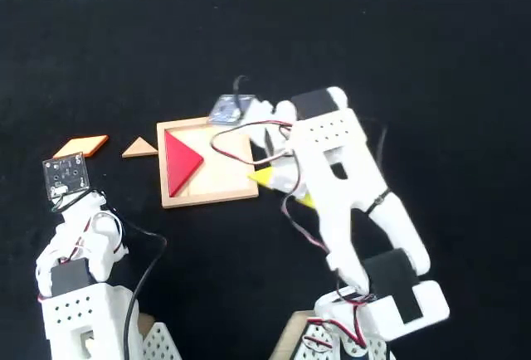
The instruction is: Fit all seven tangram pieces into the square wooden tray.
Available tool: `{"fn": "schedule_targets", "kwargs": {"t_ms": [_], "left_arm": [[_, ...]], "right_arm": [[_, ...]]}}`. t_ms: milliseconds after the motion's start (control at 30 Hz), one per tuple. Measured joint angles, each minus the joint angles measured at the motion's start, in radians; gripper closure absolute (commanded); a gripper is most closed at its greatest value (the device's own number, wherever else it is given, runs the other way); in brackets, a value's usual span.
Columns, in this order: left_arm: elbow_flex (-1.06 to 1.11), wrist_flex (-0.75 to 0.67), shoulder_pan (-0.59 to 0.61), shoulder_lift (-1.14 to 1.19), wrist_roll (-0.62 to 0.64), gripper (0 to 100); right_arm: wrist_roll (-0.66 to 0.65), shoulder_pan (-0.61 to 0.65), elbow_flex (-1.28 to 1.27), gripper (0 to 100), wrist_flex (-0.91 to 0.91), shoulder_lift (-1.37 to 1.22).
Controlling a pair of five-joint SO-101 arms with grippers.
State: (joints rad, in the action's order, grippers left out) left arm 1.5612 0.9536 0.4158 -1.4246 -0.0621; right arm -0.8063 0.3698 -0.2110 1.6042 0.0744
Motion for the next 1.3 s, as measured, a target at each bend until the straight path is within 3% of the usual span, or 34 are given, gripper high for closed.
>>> {"fn": "schedule_targets", "kwargs": {"t_ms": [400,800,1300], "left_arm": [[0.000,0.000,0.000,0.000,0.000,97],[0.000,0.000,0.000,0.000,0.000,97],[0.000,0.000,0.000,0.000,0.000,97]], "right_arm": [[-0.121,0.236,0.308,77.9,0.015,-0.275],[-0.281,0.249,0.713,77.9,0.014,-0.689],[-0.241,0.293,0.812,77.5,0.095,-0.793]]}}
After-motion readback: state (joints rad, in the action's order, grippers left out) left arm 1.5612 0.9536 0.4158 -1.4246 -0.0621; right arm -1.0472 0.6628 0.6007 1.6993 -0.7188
